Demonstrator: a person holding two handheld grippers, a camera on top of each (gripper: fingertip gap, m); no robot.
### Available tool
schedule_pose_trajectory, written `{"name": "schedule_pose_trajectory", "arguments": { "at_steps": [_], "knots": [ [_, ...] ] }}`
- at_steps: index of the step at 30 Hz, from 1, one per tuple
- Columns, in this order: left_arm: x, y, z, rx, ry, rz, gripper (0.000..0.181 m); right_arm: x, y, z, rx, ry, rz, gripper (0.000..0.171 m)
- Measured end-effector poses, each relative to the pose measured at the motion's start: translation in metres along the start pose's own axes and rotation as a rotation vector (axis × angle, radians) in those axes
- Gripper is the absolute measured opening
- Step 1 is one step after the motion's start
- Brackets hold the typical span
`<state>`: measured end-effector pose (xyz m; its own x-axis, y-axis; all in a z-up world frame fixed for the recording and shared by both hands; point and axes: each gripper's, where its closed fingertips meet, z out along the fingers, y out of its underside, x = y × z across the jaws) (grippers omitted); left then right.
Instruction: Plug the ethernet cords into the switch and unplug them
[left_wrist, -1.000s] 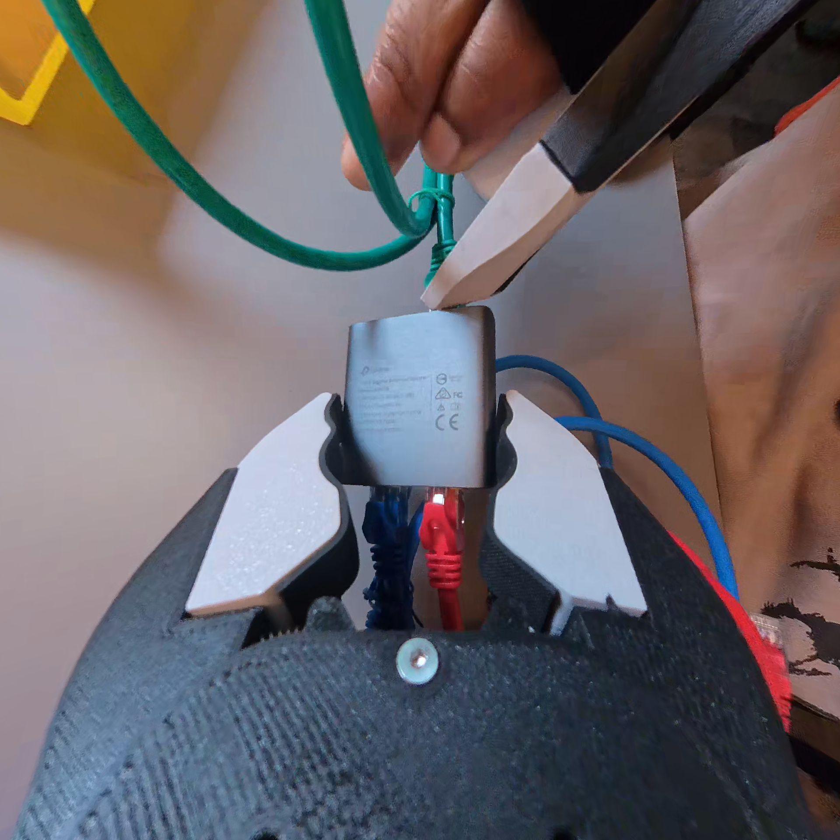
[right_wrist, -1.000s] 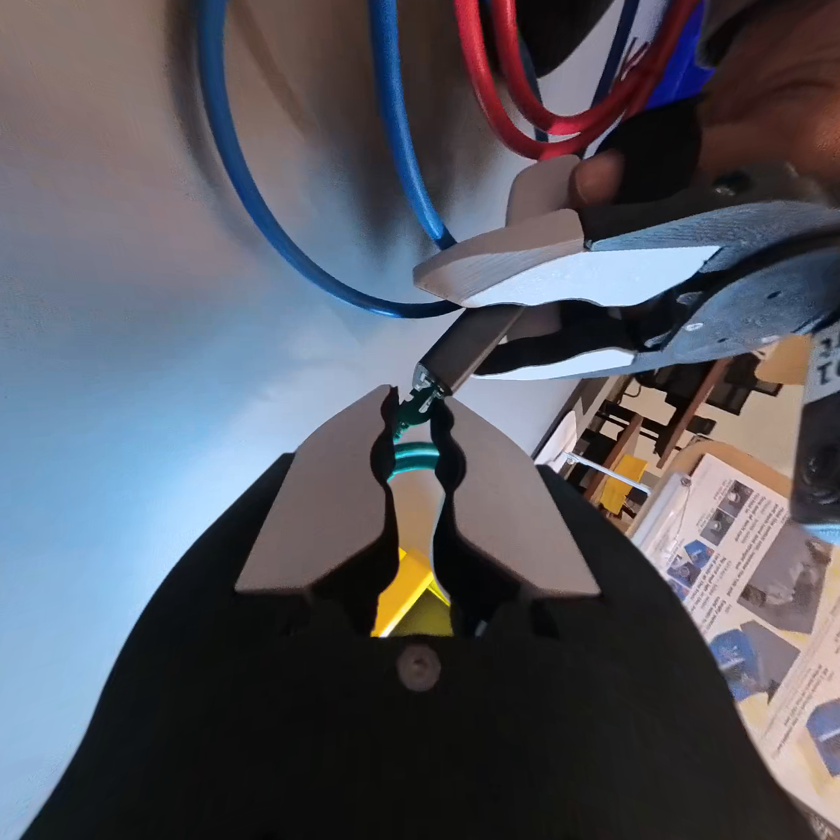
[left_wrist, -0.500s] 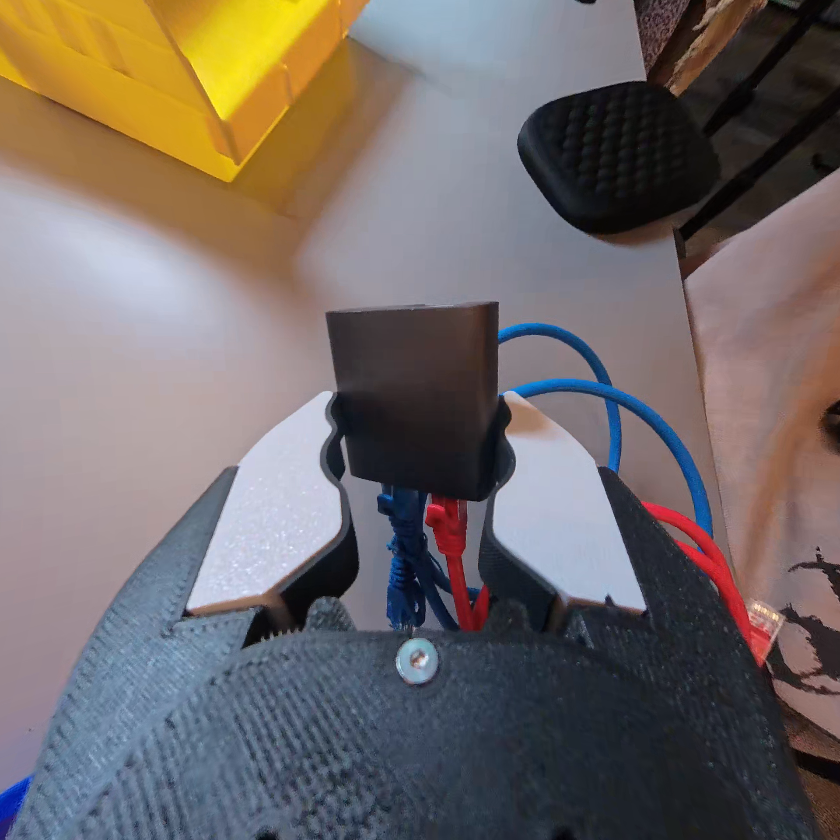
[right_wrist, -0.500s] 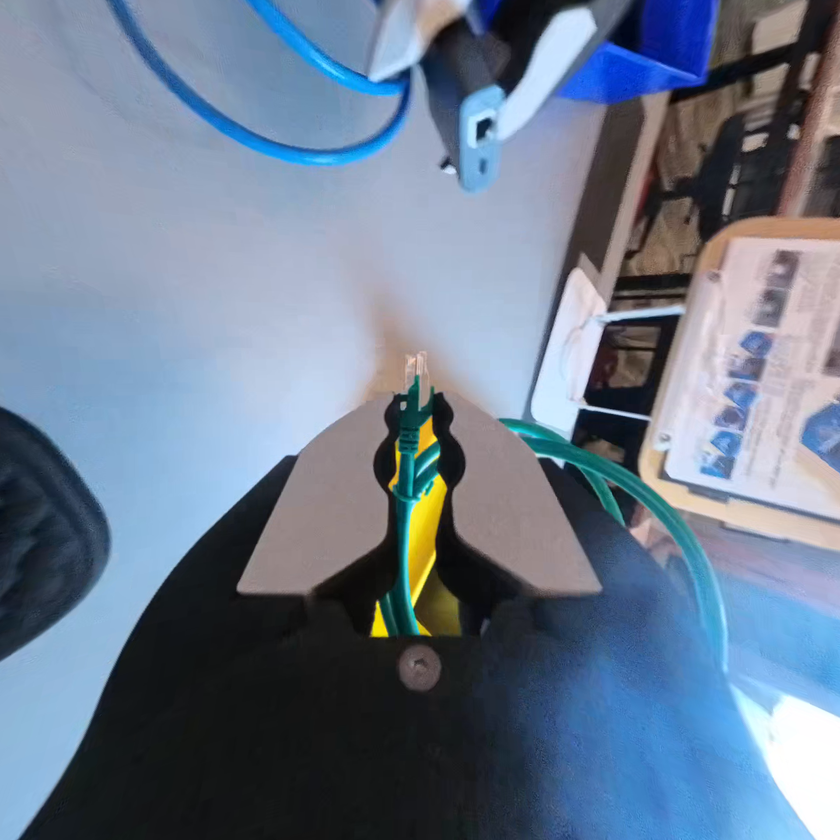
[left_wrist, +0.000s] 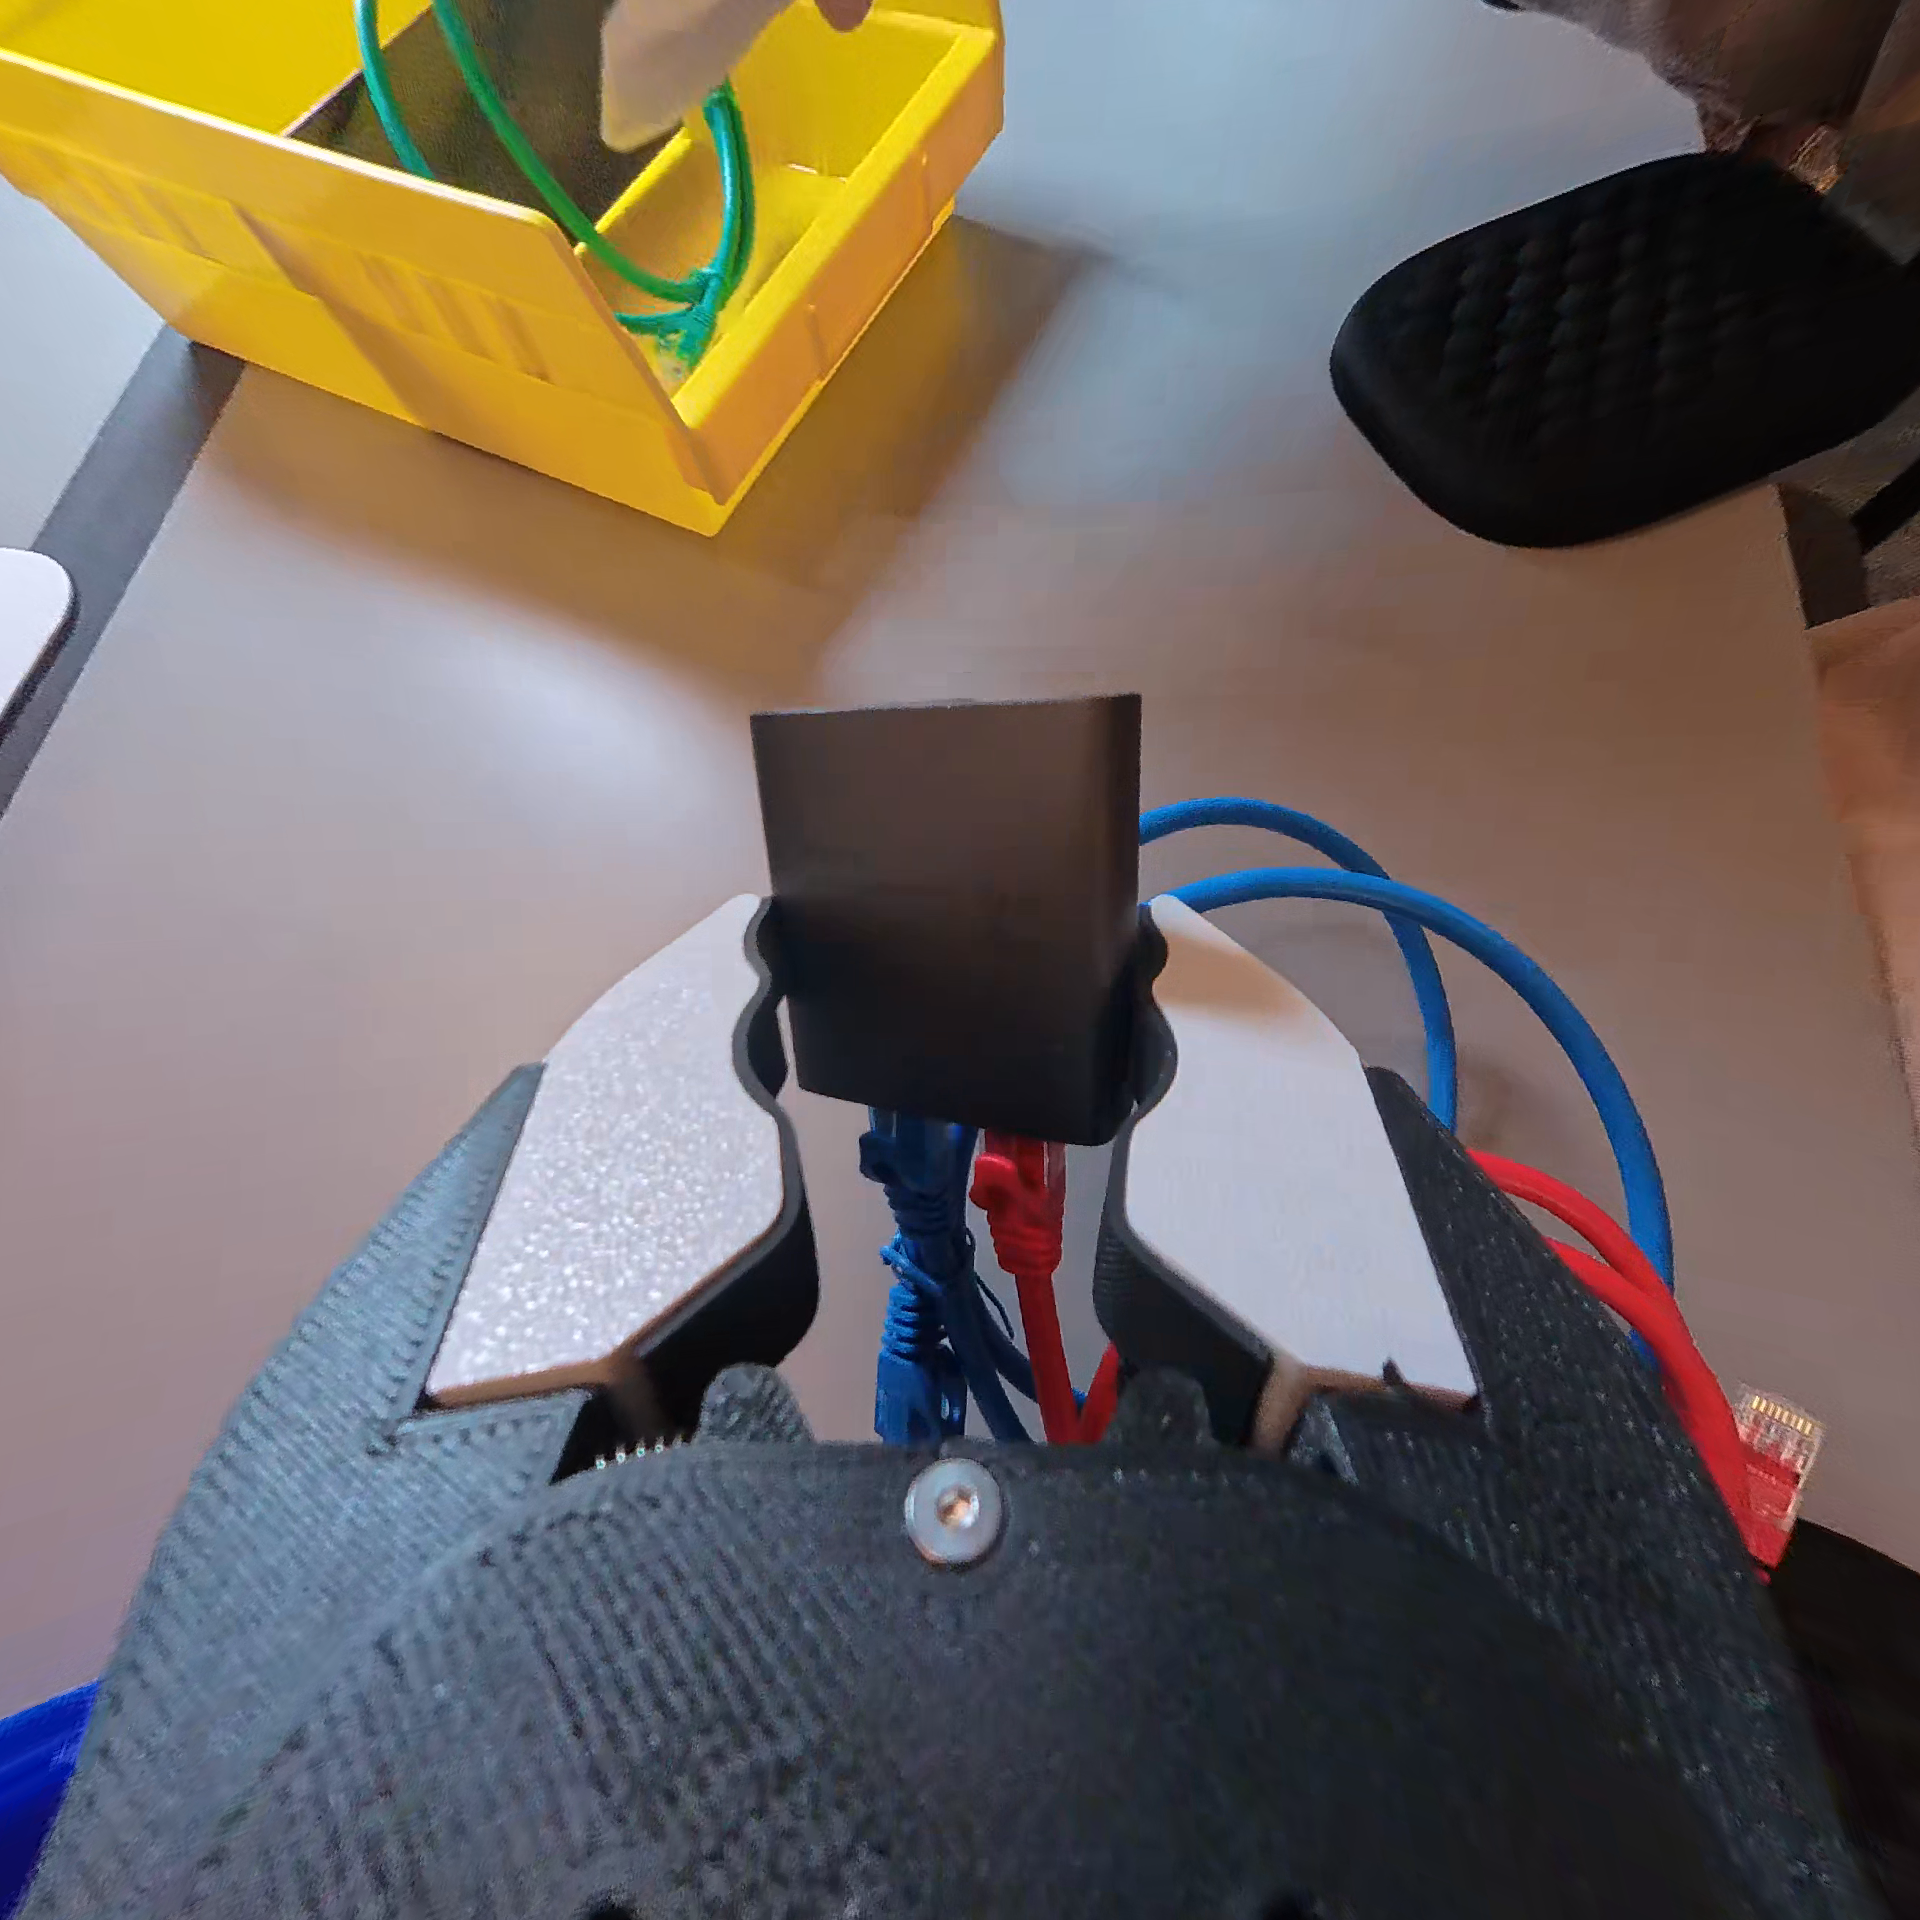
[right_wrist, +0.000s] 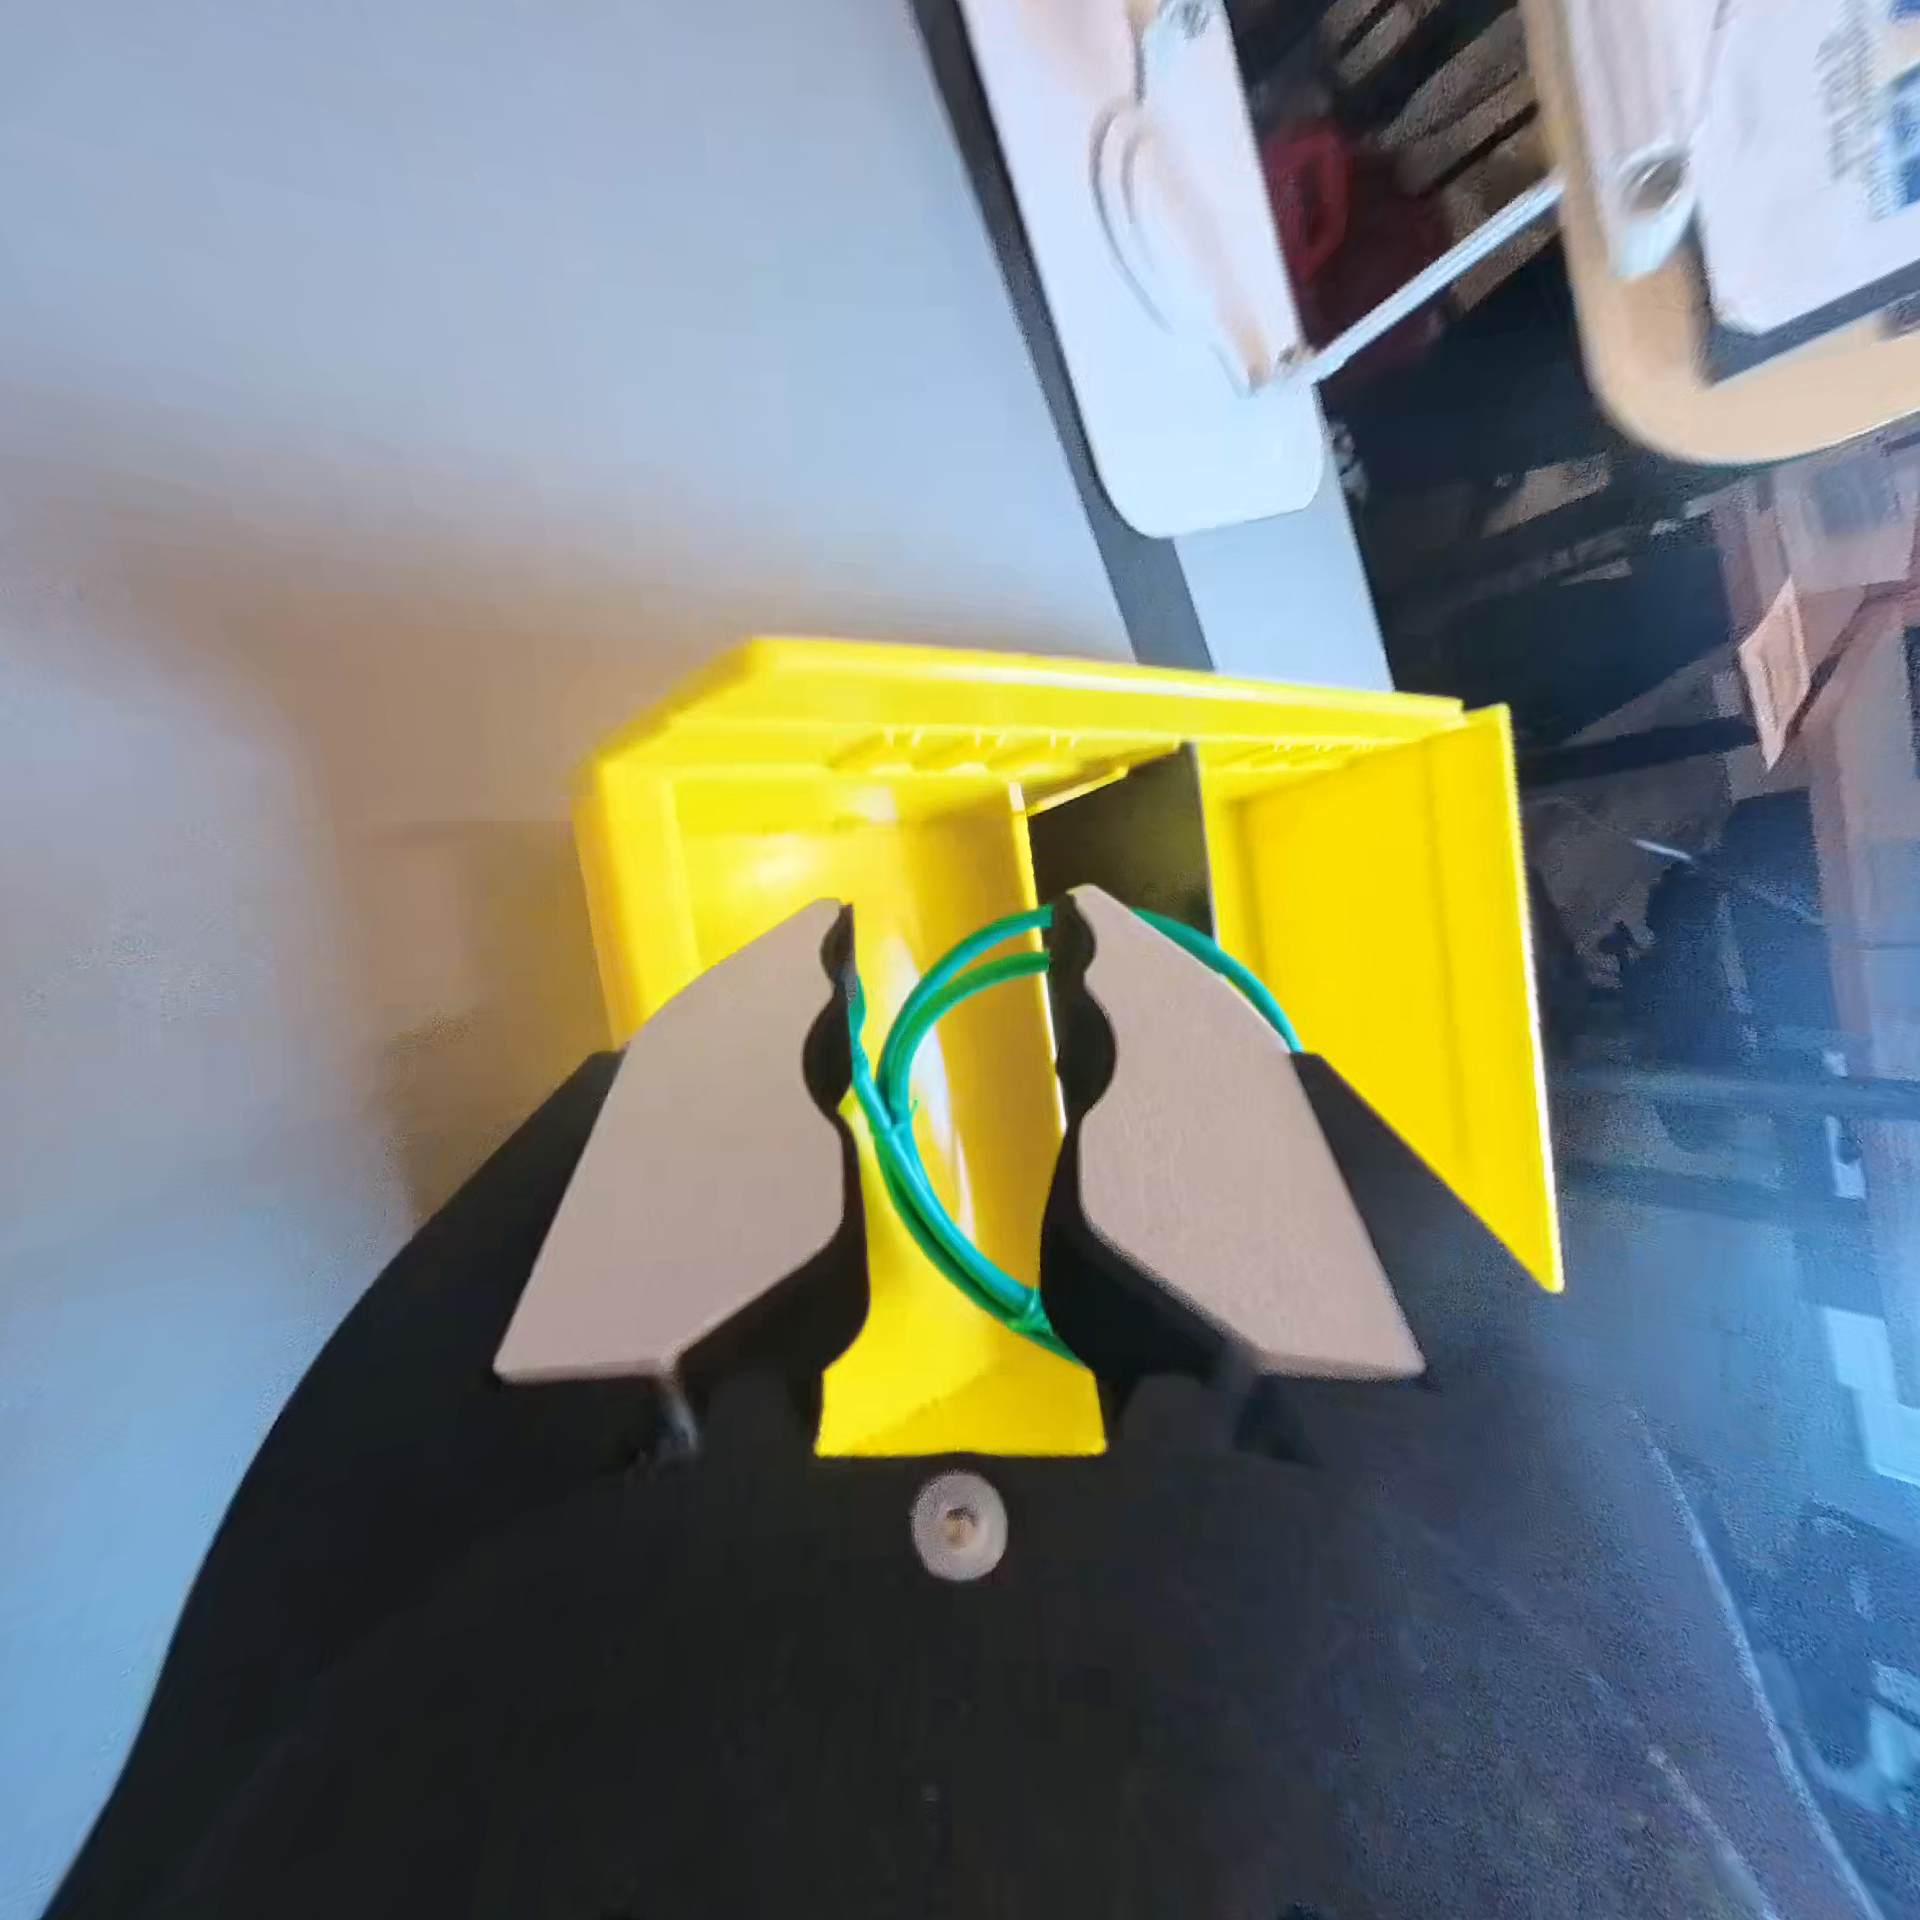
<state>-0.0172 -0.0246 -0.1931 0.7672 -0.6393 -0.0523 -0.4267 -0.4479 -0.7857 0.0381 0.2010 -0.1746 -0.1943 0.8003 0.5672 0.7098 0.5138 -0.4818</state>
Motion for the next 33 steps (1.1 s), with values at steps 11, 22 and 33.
{"name": "schedule_pose_trajectory", "arguments": {
  "at_steps": [11,22,33],
  "knots": [
    [0.0,-0.048,0.0,0.129,0.006,0.117,0.064,-0.121,-0.107,-0.053,0.612,-0.392,0.233,0.044],
    [0.092,-0.141,-0.066,0.811,0.666,0.237,0.064,-0.17,-0.153,-0.102,0.943,-0.666,0.181,0.065],
    [0.022,-0.09,-0.056,0.599,0.227,0.142,0.037,-0.129,-0.13,-0.11,0.835,-0.327,0.053,0.017]
  ]
}}
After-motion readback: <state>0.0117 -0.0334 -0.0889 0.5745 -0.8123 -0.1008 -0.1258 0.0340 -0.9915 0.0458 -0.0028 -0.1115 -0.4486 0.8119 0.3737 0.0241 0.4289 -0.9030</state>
